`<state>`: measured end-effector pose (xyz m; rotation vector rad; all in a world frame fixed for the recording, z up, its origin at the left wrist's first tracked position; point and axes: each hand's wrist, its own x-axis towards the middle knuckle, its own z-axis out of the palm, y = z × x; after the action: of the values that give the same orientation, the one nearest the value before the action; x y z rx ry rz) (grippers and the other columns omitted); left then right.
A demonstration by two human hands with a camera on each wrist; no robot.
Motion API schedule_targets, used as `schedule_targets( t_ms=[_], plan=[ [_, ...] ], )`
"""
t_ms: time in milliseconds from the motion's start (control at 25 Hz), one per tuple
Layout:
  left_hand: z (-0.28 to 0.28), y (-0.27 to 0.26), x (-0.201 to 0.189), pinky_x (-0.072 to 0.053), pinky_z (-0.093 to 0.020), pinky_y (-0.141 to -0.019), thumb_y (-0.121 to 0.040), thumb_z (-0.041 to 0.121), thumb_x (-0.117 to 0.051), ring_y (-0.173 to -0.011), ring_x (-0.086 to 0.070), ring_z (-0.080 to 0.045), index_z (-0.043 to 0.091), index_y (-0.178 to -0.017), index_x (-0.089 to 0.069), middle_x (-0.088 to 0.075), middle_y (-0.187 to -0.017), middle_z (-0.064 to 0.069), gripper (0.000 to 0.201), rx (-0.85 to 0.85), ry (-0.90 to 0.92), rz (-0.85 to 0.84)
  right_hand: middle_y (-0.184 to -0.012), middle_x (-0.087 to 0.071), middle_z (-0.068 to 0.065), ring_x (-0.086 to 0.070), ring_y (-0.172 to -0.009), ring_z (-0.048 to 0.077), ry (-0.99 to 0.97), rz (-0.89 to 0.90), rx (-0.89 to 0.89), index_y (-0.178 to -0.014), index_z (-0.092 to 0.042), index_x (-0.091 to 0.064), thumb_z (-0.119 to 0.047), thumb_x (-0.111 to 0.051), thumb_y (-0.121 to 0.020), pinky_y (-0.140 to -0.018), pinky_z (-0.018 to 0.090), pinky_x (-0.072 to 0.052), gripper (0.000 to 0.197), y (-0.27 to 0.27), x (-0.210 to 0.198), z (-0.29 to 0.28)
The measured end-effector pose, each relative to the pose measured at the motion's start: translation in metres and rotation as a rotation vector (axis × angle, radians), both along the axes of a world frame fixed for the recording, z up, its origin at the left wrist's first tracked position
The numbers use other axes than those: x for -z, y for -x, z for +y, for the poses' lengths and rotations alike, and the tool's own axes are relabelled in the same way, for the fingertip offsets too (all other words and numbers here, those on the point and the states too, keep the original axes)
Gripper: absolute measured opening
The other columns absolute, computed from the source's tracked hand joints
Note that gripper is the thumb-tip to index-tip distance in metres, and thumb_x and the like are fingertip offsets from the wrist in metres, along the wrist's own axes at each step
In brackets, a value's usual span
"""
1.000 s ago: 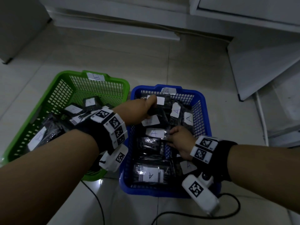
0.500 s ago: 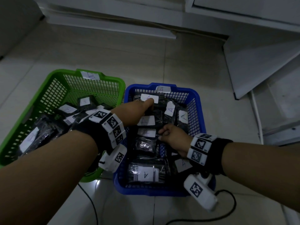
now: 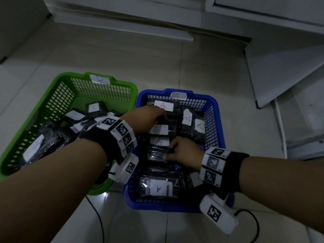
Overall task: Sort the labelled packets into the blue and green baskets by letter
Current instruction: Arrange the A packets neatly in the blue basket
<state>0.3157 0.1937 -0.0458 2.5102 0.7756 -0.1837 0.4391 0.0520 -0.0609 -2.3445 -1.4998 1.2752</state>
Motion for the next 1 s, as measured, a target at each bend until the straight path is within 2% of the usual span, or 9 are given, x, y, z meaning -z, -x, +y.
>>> schedule_targets(
  t_ms=[120, 240, 320, 400, 560, 760, 840, 880, 1000],
  plan=[
    [0.0, 0.002, -0.005, -0.04, -0.03, -0.093, -0.089, 0.007, -0.049, -0.115, -0.052, -0.022, 0.018, -0.126, -0.054, -0.055, -0.125, -0.005, 0.038, -0.022, 0.004, -0.026, -0.087, -0.054, -0.005, -0.05, -0.083, 0.011, 0.01, 0.023, 0.013, -0.093, -0.018, -0.056, -0.028, -0.08, -0.072, -0.055, 0.016, -0.035, 0.033, 0.003, 0.002, 0.003],
    [-0.001, 0.006, -0.011, -0.039, -0.025, -0.08, -0.083, 0.01, -0.057, -0.106, -0.054, -0.021, 0.018, -0.118, -0.057, -0.056, -0.118, -0.004, 0.036, -0.035, -0.036, -0.119, -0.075, -0.051, -0.007, -0.052, -0.074, 0.013, -0.12, 0.083, -0.064, -0.079, -0.019, -0.051, -0.013, -0.076, -0.072, -0.056, 0.02, -0.039, 0.027, 0.0, -0.007, 0.001],
    [0.0, 0.01, -0.015, -0.036, -0.022, -0.075, -0.08, 0.011, -0.061, -0.101, -0.056, -0.02, 0.017, -0.112, -0.058, -0.057, -0.114, -0.004, 0.033, -0.045, -0.056, -0.182, -0.082, -0.048, -0.002, -0.052, -0.078, 0.018, -0.325, -0.024, -0.171, -0.081, -0.016, -0.051, -0.003, -0.069, -0.07, -0.059, 0.026, -0.038, 0.024, -0.006, -0.011, 0.001],
    [-0.002, 0.011, -0.018, -0.036, -0.023, -0.073, -0.078, 0.012, -0.062, -0.098, -0.056, -0.021, 0.016, -0.109, -0.058, -0.057, -0.112, -0.004, 0.032, -0.036, -0.081, -0.193, -0.095, -0.045, 0.002, -0.053, -0.084, 0.022, -0.39, -0.095, -0.266, -0.086, -0.013, -0.056, 0.001, -0.066, -0.07, -0.068, 0.029, -0.042, 0.024, -0.012, -0.011, 0.003],
    [-0.01, 0.012, -0.02, -0.041, -0.028, -0.069, -0.081, 0.015, -0.058, -0.098, -0.057, -0.022, 0.018, -0.112, -0.057, -0.055, -0.115, -0.003, 0.032, 0.017, -0.17, -0.096, -0.12, -0.043, 0.008, -0.051, -0.107, 0.02, -0.125, -0.08, -0.453, -0.108, -0.017, -0.069, -0.014, -0.072, -0.08, -0.094, 0.022, -0.044, 0.028, -0.014, -0.009, 0.005],
    [-0.018, 0.011, -0.014, -0.04, -0.028, -0.064, -0.082, 0.018, -0.056, -0.099, -0.056, -0.02, 0.019, -0.107, -0.056, -0.055, -0.114, 0.0, 0.025, 0.124, -0.208, 0.018, -0.147, -0.027, 0.004, -0.036, -0.131, 0.016, -0.052, 0.041, -0.555, -0.118, -0.025, -0.067, -0.018, -0.058, -0.092, -0.096, 0.009, -0.028, 0.028, -0.007, -0.017, 0.004],
    [-0.018, 0.01, -0.009, -0.037, -0.027, -0.063, -0.083, 0.021, -0.058, -0.1, -0.056, -0.02, 0.021, -0.106, -0.055, -0.053, -0.115, 0.0, 0.024, 0.171, -0.229, 0.07, -0.143, -0.036, 0.005, -0.039, -0.129, 0.015, -0.027, 0.07, -0.585, -0.121, -0.019, -0.067, -0.014, -0.054, -0.095, -0.094, 0.007, -0.027, 0.029, -0.005, -0.021, 0.005],
    [-0.018, 0.01, -0.007, -0.036, -0.027, -0.063, -0.082, 0.023, -0.06, -0.102, -0.056, -0.02, 0.021, -0.107, -0.054, -0.052, -0.116, 0.0, 0.026, 0.18, -0.224, 0.095, -0.131, -0.045, 0.006, -0.043, -0.123, 0.015, -0.023, 0.089, -0.582, -0.12, -0.016, -0.067, -0.012, -0.053, -0.095, -0.092, 0.007, -0.028, 0.029, -0.006, -0.022, 0.007],
    [-0.016, 0.008, -0.003, -0.037, -0.028, -0.065, -0.082, 0.026, -0.064, -0.107, -0.054, -0.021, 0.022, -0.111, -0.053, -0.047, -0.121, 0.0, 0.031, 0.204, -0.207, 0.18, -0.112, -0.044, 0.0, -0.041, -0.105, 0.005, -0.031, 0.103, -0.574, -0.117, -0.015, -0.068, -0.012, -0.053, -0.094, -0.087, 0.005, -0.029, 0.028, -0.012, -0.024, 0.009]
  ],
)
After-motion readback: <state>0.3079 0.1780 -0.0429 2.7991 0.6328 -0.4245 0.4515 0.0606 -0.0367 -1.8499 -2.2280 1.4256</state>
